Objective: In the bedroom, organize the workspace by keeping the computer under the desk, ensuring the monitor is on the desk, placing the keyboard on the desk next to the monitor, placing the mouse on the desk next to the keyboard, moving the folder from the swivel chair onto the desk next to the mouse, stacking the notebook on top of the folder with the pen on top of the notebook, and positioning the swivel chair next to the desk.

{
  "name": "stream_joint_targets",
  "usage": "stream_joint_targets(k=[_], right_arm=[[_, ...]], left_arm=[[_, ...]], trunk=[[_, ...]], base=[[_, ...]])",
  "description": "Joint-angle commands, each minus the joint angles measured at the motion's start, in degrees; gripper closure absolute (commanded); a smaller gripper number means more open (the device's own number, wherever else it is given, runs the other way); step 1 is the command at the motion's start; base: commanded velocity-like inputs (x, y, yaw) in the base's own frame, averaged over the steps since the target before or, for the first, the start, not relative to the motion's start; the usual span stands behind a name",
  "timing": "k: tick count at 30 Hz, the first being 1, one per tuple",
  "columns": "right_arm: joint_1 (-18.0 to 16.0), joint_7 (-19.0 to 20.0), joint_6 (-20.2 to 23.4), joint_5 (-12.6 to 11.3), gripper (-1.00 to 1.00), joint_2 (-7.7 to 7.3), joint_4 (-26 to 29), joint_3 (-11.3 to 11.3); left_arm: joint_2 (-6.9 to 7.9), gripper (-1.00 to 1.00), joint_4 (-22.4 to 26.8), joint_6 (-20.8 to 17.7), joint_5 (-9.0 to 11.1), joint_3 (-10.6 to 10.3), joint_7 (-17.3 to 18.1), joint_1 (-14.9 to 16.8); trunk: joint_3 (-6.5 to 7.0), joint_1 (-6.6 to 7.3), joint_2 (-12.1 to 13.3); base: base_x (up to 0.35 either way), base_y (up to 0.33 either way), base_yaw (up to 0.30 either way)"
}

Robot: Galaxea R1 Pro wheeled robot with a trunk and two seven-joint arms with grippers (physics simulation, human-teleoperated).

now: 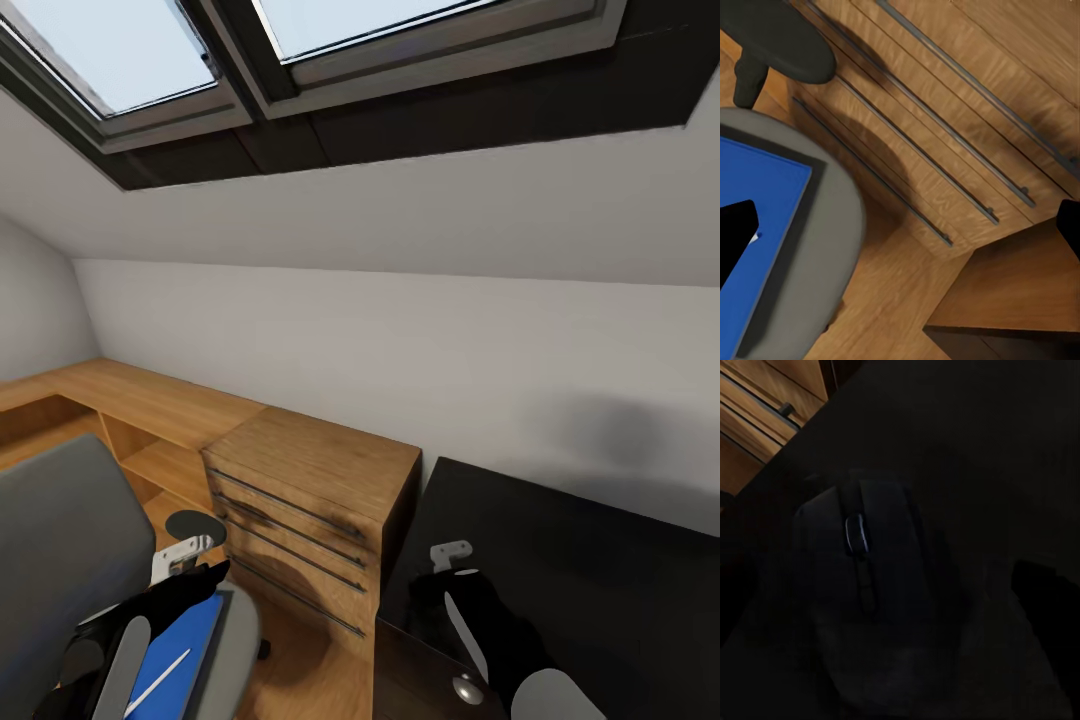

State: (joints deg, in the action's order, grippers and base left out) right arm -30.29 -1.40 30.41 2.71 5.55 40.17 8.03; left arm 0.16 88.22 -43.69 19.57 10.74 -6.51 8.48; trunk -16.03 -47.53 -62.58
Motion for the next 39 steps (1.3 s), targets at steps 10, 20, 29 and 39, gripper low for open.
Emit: stream_joint_targets(k=[10,20,29,39], right_arm=[[0.0,-0.1,0.3,0.3,-1.0,-0.01,0.2,0.1],[0.0,0.0,0.4,0.3,-1.0,-0.11,3.3,0.1],[0.6,-0.1,2.3,0.2,-1.0,-0.26,17.8,0.0],[8.7,0.0,8.6,-0.1,-1.0,-0.69,37.4,-1.1]], left_arm=[[0.01,-1.0,0.1,-0.3,0.6,0.0,-0.5,0.0],[0.01,-1.0,0.1,-0.2,0.6,0.0,-0.6,0.0],[0.01,-1.0,0.0,-0.2,0.6,0.0,-0.6,0.0],[0.01,-1.0,-0.1,-0.2,0.6,-0.1,-0.6,0.0]], trunk=[[1.36,1.75,3.2],[3.15,3.95,7.2],[3.87,4.83,8.8],[3.87,4.83,8.8]], base=[[0.0,0.0,0.0],[0.0,0.0,0.0],[0.0,0.0,0.0],[0.0,0.0,0.0]])
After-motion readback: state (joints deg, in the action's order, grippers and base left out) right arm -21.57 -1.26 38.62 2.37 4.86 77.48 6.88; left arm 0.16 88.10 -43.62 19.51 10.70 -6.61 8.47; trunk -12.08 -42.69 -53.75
